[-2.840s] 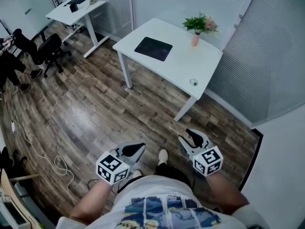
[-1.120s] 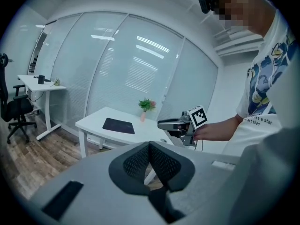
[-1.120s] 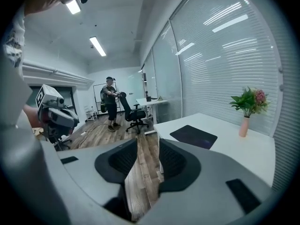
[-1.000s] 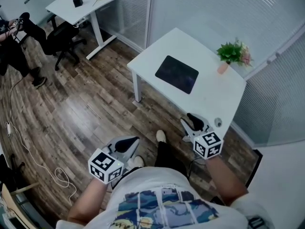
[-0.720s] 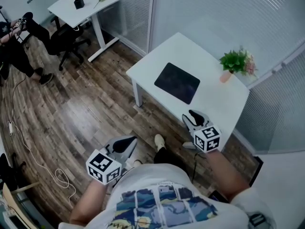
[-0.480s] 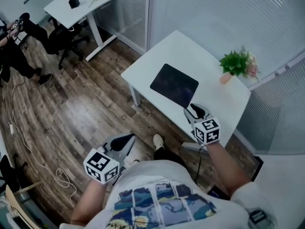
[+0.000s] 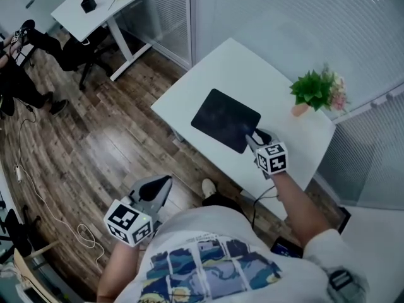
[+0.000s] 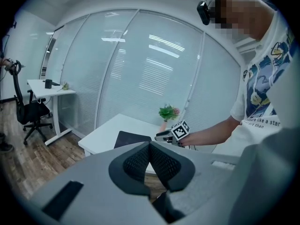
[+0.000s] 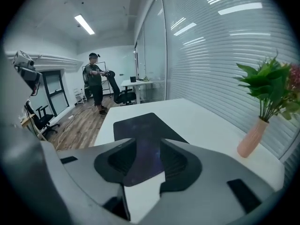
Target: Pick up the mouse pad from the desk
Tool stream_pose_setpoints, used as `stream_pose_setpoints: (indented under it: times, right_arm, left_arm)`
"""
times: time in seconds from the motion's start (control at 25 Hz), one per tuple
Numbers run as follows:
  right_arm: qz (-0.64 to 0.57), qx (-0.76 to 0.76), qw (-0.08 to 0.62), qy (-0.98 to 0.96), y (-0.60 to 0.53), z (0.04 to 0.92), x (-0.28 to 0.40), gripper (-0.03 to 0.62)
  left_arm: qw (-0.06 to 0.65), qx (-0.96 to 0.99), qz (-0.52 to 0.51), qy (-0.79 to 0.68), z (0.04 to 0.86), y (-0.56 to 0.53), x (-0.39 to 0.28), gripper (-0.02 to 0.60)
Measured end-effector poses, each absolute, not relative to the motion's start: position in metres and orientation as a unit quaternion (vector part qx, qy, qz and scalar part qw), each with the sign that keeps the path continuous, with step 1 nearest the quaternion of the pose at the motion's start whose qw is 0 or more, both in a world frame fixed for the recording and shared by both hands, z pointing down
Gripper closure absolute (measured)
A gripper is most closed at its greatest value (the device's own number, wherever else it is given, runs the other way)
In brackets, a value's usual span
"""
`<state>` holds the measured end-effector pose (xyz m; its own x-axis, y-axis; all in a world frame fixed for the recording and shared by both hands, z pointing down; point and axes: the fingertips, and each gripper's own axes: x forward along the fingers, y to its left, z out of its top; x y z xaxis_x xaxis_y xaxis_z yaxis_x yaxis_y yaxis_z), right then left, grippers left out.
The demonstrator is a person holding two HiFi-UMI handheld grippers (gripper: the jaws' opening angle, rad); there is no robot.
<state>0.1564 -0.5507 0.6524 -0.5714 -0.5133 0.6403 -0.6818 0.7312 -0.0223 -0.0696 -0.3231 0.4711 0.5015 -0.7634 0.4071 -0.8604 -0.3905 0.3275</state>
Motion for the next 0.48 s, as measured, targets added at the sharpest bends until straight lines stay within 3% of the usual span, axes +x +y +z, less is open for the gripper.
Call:
stream_pose_setpoints:
  times: [0.48]
  right_arm:
    - [0.157, 0.357, 0.357, -0.849, -0.628, 0.718, 0.187, 0.401]
  left_arm:
    - [0.265, 0.807, 0.113, -0.516, 0.477, -0.366, -0.066, 0.58]
